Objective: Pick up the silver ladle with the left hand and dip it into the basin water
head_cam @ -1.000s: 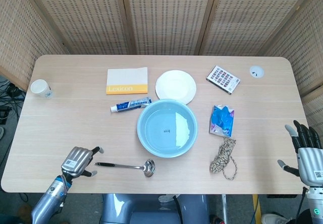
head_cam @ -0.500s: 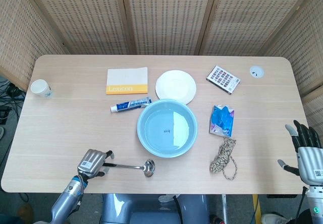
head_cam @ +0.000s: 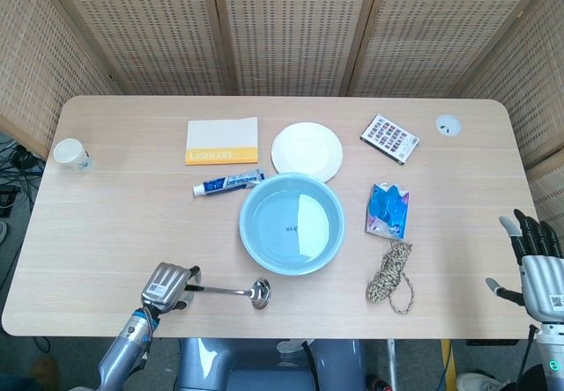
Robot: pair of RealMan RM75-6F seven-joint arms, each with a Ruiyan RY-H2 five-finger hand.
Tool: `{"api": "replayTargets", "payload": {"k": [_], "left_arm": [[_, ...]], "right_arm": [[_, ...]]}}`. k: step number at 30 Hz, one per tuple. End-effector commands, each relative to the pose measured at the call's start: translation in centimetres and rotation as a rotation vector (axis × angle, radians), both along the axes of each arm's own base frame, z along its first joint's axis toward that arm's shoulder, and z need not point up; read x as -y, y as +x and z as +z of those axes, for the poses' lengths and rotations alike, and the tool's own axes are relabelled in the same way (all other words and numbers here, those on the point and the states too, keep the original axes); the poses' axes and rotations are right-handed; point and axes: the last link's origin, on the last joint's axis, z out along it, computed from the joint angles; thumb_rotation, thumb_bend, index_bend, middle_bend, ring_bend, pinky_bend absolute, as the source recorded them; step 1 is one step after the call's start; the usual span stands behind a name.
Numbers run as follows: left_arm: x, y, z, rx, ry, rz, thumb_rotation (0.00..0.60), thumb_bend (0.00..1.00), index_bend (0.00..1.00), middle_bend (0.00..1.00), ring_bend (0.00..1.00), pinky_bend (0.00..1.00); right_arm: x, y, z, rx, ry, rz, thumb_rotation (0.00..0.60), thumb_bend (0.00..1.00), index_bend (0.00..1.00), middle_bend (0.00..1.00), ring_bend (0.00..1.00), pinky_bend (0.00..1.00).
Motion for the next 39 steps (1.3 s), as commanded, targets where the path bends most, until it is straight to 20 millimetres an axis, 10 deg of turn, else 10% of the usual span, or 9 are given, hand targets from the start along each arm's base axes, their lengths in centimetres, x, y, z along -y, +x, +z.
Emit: {"api": "replayTargets", "payload": {"k": [1,39], "left_arm": [[0.1,-0.1,-0.2,-0.003,-0.002,0.001,0.600,0.35,0.46,0.94,1.00,1.00],[0.2,-0.2,-2.3,0.011,0.023,-0.005,0.600,0.35,0.55,0.94,1.00,1.00]], "right_arm": [[0.0,0.0,0.0,0.000,0.000,-0.001,0.600,0.00,0.00,0.00,0.00,0.00],[0.1,-0.2,-0.2,0.007,0.017,-0.012,0.600,0.00,0.00,0.00,0.00,0.00]]}}
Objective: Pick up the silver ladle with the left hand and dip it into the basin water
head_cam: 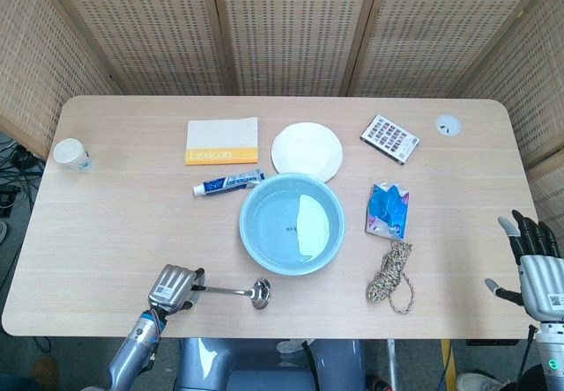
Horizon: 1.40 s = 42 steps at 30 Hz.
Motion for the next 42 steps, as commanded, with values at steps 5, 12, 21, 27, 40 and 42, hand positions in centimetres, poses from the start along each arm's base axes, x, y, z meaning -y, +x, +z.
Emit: {"api": "replayTargets", "payload": {"k": [5,12,21,27,40,42], "left_arm": [[-0.1,-0.1,0.0,-0.007,0.010,0.006,0.600,0.41,0.69,0.94,1.00,1.00],[-0.3,-0.2,0.9,0.009,0.024,0.008,0.600,0.50,0.80,0.94,1.00,1.00],[-0.8,-0.6,5.3,-0.004,0.066,-0.053,0.600,0.57,0.88,0.94,1.00,1.00],[-0.8,-0.1,8.5,-0.012,0.079,-0.090,0.600,0.57,0.90,0.94,1.00,1.00],[-5.4,6.6,15.2,0.006,0.092,-0.162,0.600,0.57,0.92,0.94,1.00,1.00],[-6.5,7.9,15.6,0.016,0.079,-0.170,0.600,0.57,0.92,0.94,1.00,1.00]], "right_arm": [[0.0,0.0,0.0,0.004,0.002,0.000,0.600,0.00,0.00,0.00,0.00,0.00],[0.0,-0.1,0.1,0.009,0.001,-0.002,0.600,0.00,0.00,0.00,0.00,0.00],[0.1,-0.1,0.0,0.008,0.004,-0.006,0.600,0.00,0.00,0.00,0.00,0.00],[0.1,0.0,-0.1,0.008,0.005,-0.006,0.600,0.00,0.00,0.00,0.00,0.00],[0.3,0.3,-0.1,0.000,0.004,0.001,0.600,0.00,0.00,0.00,0.00,0.00],[0.3,0.3,-0.1,0.000,0.003,-0.001,0.600,0.00,0.00,0.00,0.00,0.00]]}}
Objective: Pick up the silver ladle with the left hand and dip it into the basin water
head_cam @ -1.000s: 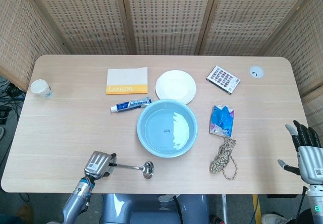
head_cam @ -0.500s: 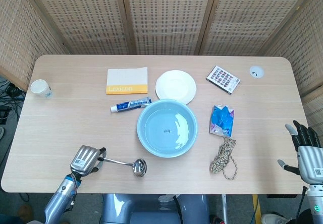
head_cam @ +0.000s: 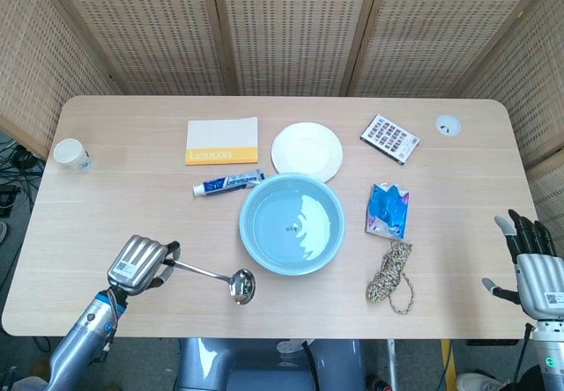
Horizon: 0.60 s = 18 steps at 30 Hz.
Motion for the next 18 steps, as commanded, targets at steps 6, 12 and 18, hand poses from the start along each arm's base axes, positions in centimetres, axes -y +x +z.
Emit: {"api": "replayTargets", "payload": {"k": [6,12,18], "left_arm": [[-7.8,7.8,2.5,0.020,-0.044,-0.076,0.600,0.58,0.93,0.94,1.00,1.00],[-12.0,11.5,0.1,-0.091,-0.055,-0.141,0.600,0.59,0.95,0.94,1.00,1.00],[-14.1,13.5,-4.2,-0.192,-0.073,-0.160,0.600,0.59,0.95,0.94,1.00,1.00]], "right_arm": [[0.6,-0.6,0.4,0.007,-0.012,-0.033,0.600,0.00,0.00,0.00,0.00,0.00],[1.2,-1.5,1.1,0.022,-0.028,-0.065,0.600,0.00,0.00,0.00,0.00,0.00],[1.3,-1.6,1.6,0.033,-0.043,-0.060,0.600,0.00,0.00,0.00,0.00,0.00]]}}
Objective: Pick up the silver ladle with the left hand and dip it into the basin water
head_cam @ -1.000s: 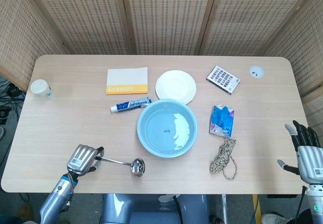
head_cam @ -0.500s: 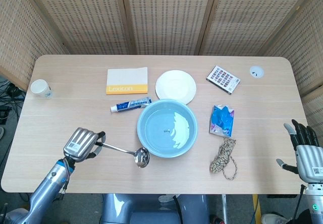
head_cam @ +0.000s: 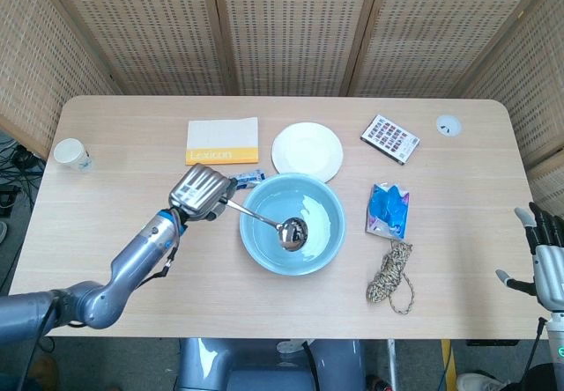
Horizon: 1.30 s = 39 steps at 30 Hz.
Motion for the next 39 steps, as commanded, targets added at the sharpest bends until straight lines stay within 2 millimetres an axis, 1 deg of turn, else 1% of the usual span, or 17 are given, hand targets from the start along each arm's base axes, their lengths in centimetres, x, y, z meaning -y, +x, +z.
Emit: {"api": "replayTargets", "payload": {"k": [1,7,10,12,17,20,24,27,39], "left_arm": [[-1.4,1.6,-3.5,-0.086,-0.012,-0.023,0.600,0.59,0.95,0.94,1.00,1.00],[-2.6,2.4,-5.6,-0.176,-0.001,-0.033,0.600,0.59,0.96,0.94,1.00,1.00],[-3.1,1.7,-6.8,-0.256,0.015,-0.044,0.600,0.59,0.96,0.94,1.00,1.00],[-3.4,1.4,-7.5,-0.277,0.013,-0.027,0.600,0.59,0.96,0.94,1.00,1.00],[-3.8,1.5,-8.4,-0.302,0.021,-0.026,0.600,0.59,0.96,0.94,1.00,1.00],[-4.0,2.3,-8.9,-0.336,0.064,-0.085,0.600,0.60,0.97,0.94,1.00,1.00],[-4.2,2.9,-9.9,-0.388,0.100,-0.142,0.600,0.64,0.97,0.94,1.00,1.00],[-4.2,3.7,-10.6,-0.410,0.109,-0.157,0.600,0.65,0.97,0.94,1.00,1.00],[-4.0,6.0,-11.4,-0.463,0.142,-0.194,0.600,0.65,0.97,0.94,1.00,1.00]], "right_arm": [[0.0,0.0,0.2,0.002,-0.004,0.004,0.600,0.00,0.00,0.00,0.00,0.00],[0.0,-0.3,0.3,-0.005,-0.008,-0.003,0.600,0.00,0.00,0.00,0.00,0.00],[-0.1,-0.3,0.2,0.008,-0.006,-0.003,0.600,0.00,0.00,0.00,0.00,0.00],[0.0,-0.4,0.2,0.012,-0.003,-0.004,0.600,0.00,0.00,0.00,0.00,0.00],[0.0,-0.4,0.3,0.020,-0.003,-0.002,0.600,0.00,0.00,0.00,0.00,0.00],[0.1,-0.5,0.4,0.025,-0.004,-0.005,0.600,0.00,0.00,0.00,0.00,0.00],[0.2,-0.9,0.5,0.031,-0.005,-0.019,0.600,0.00,0.00,0.00,0.00,0.00],[0.4,-1.1,0.5,0.035,-0.007,-0.030,0.600,0.00,0.00,0.00,0.00,0.00],[0.4,-1.5,0.9,0.053,-0.008,-0.039,0.600,0.00,0.00,0.00,0.00,0.00]]}}
